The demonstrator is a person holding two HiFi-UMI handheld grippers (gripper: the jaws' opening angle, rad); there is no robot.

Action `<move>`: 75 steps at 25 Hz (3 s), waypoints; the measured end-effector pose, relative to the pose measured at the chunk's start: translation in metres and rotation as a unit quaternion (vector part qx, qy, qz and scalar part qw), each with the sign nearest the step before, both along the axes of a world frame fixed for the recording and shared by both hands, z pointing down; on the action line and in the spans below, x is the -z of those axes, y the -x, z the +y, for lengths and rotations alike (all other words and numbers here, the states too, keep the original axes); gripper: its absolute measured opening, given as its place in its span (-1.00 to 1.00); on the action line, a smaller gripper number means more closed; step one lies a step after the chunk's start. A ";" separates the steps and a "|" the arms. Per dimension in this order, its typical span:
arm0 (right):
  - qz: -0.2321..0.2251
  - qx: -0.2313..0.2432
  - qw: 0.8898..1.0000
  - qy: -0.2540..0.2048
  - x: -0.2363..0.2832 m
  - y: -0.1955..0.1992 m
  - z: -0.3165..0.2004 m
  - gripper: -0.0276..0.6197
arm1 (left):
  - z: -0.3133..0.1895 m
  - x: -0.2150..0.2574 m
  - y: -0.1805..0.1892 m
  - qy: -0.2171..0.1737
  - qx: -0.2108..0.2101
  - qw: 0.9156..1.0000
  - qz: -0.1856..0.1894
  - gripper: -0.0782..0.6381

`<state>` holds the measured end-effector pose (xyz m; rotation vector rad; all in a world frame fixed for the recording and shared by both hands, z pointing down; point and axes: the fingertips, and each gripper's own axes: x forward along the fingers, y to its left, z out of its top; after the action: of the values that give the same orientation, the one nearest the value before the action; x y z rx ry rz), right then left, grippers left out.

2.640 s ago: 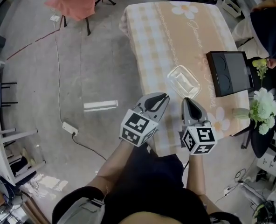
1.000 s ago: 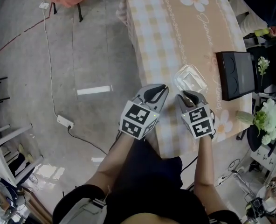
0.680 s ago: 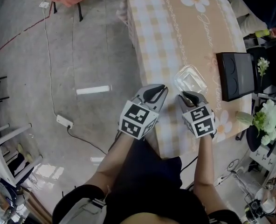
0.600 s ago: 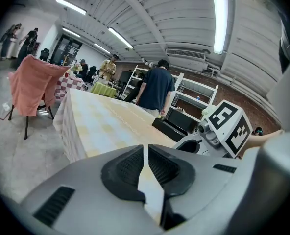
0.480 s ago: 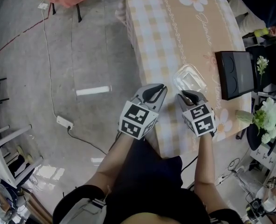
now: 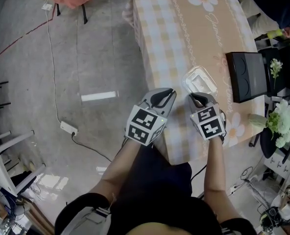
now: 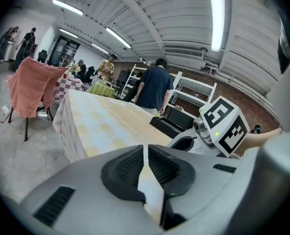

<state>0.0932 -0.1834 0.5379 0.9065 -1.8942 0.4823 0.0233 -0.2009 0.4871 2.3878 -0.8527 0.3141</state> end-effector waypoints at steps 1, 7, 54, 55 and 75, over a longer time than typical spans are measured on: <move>0.001 0.000 1.000 -0.003 0.000 0.000 0.000 -0.84 | 0.001 0.000 0.000 -0.001 0.000 1.000 -0.001 -0.68; -0.007 -0.014 1.000 -0.021 -0.001 -0.001 0.001 -0.84 | 0.009 0.001 -0.001 -0.004 -0.003 1.000 -0.004 -0.68; -0.161 -0.114 0.962 -0.189 0.115 -0.042 0.054 -0.84 | 0.069 0.082 -0.031 -0.106 0.045 0.993 -0.027 -0.68; -0.164 -0.114 0.960 -0.195 0.119 -0.043 0.056 -0.85 | 0.069 0.085 -0.032 -0.111 0.047 0.992 -0.028 -0.68; -0.269 -0.164 0.861 -0.399 0.239 -0.060 0.086 -0.85 | 0.093 0.159 -0.046 -0.205 0.053 0.977 -0.011 -0.72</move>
<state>0.1537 -0.0973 0.2993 1.8063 -2.5190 0.1182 0.0689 -0.1076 0.3280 2.7029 -1.1432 0.1298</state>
